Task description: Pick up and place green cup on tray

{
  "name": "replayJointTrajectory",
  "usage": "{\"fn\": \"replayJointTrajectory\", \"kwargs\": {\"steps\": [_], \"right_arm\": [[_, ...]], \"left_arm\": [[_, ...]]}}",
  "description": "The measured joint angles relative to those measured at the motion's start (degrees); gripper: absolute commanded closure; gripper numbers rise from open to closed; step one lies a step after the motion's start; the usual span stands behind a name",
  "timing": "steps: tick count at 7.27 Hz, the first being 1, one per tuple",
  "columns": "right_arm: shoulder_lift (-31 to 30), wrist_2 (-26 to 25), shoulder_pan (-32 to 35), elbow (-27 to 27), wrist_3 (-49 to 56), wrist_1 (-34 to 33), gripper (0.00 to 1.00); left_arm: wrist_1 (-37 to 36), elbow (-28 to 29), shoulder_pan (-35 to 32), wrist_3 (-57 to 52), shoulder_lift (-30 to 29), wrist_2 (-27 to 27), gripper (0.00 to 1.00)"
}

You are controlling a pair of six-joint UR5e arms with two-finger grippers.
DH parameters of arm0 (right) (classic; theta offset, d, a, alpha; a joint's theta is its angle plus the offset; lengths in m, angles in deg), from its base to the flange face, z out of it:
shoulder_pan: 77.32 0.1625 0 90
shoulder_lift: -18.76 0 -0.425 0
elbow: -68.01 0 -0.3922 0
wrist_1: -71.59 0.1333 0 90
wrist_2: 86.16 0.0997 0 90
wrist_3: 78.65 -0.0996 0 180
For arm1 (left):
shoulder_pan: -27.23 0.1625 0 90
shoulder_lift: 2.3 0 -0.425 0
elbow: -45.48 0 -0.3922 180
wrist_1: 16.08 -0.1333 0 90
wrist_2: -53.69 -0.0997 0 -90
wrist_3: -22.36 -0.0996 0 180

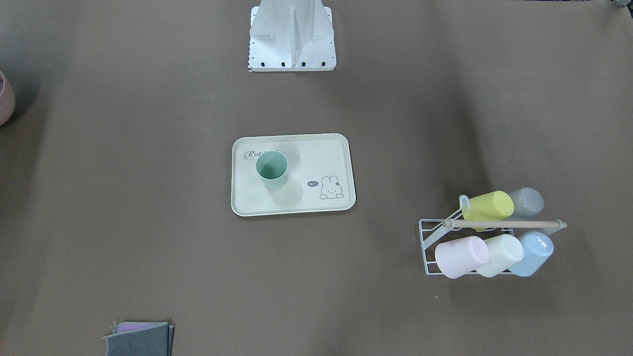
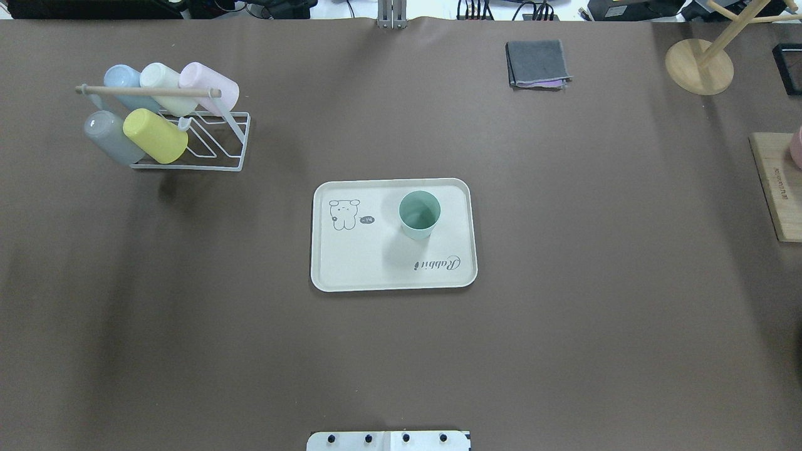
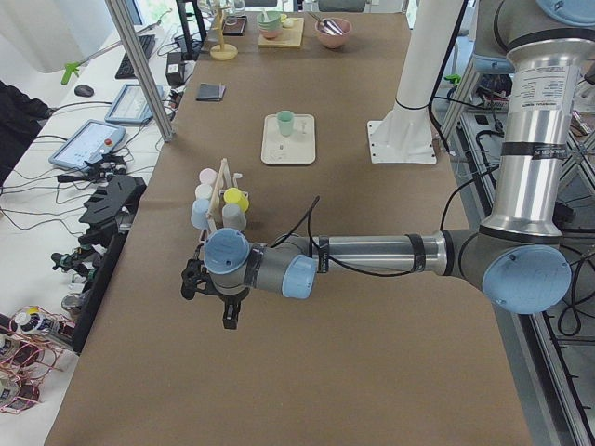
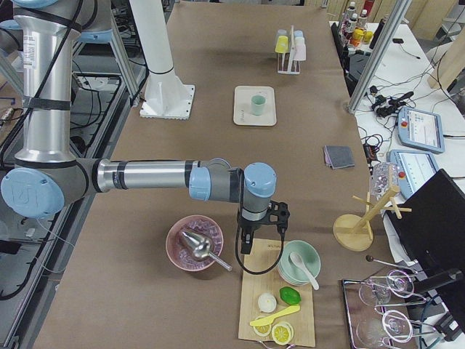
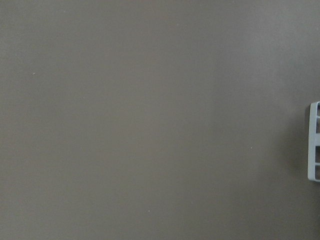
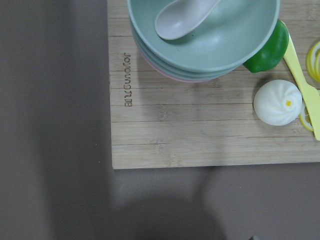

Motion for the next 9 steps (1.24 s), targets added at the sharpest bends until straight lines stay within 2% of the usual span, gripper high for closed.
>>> {"fn": "replayJointTrajectory", "kwargs": {"steps": [2,3,6,9], "right_arm": [[0.0,0.0,0.0,0.0,0.1,0.0,0.0],[0.0,0.0,0.0,0.0,0.0,0.0,0.0],[0.0,0.0,0.0,0.0,-0.1,0.0,0.0],[0.0,0.0,0.0,-0.1,0.0,0.0,0.0]], "left_arm": [[-13.8,-7.1,-0.7,-3.6,0.0,-6.3,0.02],[-16.4,-7.2,-1.2,-4.9,0.3,-7.2,0.02],[-15.4,-4.8,-2.5,-5.5,1.6,-1.9,0.02],[-13.1,-4.3,-2.7,-5.1,1.8,-0.5,0.02]]}}
